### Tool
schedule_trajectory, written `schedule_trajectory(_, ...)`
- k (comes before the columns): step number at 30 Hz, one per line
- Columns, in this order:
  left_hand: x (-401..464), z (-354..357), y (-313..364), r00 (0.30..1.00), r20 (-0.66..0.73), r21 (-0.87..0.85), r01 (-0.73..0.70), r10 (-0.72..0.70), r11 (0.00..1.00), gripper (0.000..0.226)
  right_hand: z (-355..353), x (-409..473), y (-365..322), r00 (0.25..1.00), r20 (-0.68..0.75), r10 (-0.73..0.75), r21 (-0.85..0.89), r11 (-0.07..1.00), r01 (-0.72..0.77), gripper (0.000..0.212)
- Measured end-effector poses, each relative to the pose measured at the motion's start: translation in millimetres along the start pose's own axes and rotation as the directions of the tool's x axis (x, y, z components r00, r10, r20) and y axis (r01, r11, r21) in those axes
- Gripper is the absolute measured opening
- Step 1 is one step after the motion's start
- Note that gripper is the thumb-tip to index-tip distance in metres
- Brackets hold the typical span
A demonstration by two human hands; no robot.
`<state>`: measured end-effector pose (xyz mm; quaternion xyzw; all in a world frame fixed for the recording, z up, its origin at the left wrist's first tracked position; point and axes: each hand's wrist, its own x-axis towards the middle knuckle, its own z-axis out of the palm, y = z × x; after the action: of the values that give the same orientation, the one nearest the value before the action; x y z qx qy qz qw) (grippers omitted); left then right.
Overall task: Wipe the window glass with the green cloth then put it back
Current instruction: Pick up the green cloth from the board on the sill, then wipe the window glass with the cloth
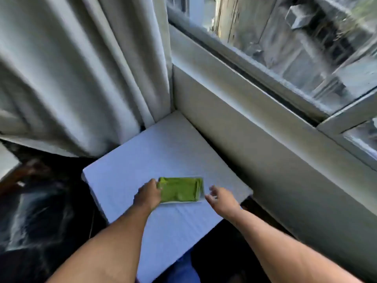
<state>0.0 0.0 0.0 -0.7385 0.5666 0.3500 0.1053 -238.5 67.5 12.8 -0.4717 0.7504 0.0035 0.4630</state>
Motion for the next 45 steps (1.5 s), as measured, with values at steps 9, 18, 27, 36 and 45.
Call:
schedule_trajectory(9,114.5,82.4,-55.9,0.959,0.229,-0.165,0.204,-0.164,0.965,0.031,114.9,148.4,-1.5,0.931,-0.026,0.364,0.26,0.902,-0.345,0.036)
schedule_trajectory(18,97.9,110.9,-50.5,0.955,-0.13,-0.295,0.219,-0.266,0.93,0.03,129.8,166.1,-0.9,0.859,0.112,0.499,0.536,0.698,-0.475,0.019)
schedule_trajectory(27,85.8,69.0,-22.1,0.928,0.266,-0.628,0.372,-0.26,0.683,0.054,27.7,112.1,0.6,0.914,0.406,0.008,0.808,0.463,-0.363,0.025)
schedule_trajectory(36,-8.2,22.2,135.7,0.786,0.521,-0.848,0.433,0.333,0.305,0.015,-127.0,-35.3,50.5,0.989,0.147,0.021,0.874,0.466,-0.14,0.036)
schedule_trajectory(45,-224.8,-97.4,328.0,0.535,0.203,-0.785,-0.411,0.82,0.463,0.012,-267.3,-294.2,110.1,0.805,-0.593,0.0,0.443,0.835,0.326,0.053)
